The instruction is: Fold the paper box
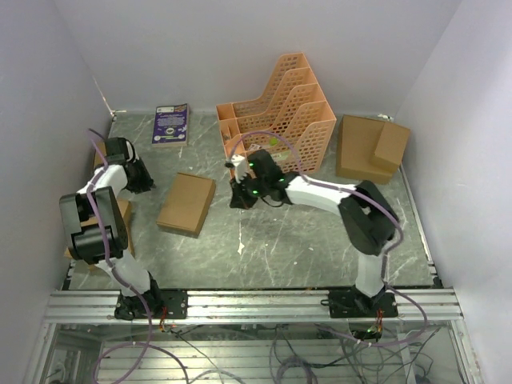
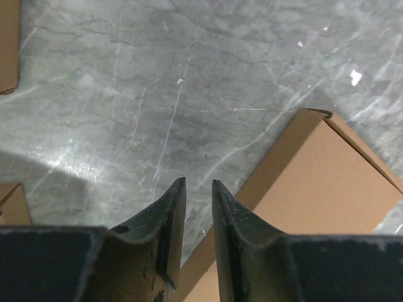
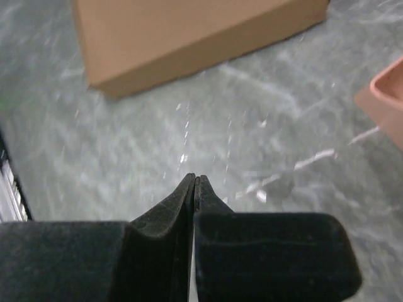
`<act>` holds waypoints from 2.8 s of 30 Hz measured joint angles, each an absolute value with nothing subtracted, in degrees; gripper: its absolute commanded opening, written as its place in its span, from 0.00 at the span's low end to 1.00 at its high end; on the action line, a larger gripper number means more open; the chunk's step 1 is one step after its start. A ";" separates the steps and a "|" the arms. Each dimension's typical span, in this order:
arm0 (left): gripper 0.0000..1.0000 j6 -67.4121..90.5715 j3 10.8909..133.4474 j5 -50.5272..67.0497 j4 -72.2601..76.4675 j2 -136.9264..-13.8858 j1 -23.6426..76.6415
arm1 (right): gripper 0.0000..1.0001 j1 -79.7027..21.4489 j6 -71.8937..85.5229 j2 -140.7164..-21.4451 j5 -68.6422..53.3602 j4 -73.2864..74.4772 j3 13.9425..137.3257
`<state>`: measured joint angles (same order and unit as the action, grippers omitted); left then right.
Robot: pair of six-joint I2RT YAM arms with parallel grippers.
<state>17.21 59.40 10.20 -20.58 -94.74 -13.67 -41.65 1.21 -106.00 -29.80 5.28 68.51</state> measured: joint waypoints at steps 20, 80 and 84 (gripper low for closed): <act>0.29 13.93 62.94 7.51 -25.61 -103.37 -5.78 | 0.00 -49.17 27.46 -134.67 -5.15 10.50 101.54; 0.99 43.70 70.91 38.89 1.26 -58.76 -10.09 | 1.00 -16.10 -16.71 -73.45 -33.17 30.37 99.04; 0.99 42.52 83.57 39.11 -3.03 -58.72 -10.09 | 1.00 -13.85 -11.99 -72.64 -28.60 31.44 107.57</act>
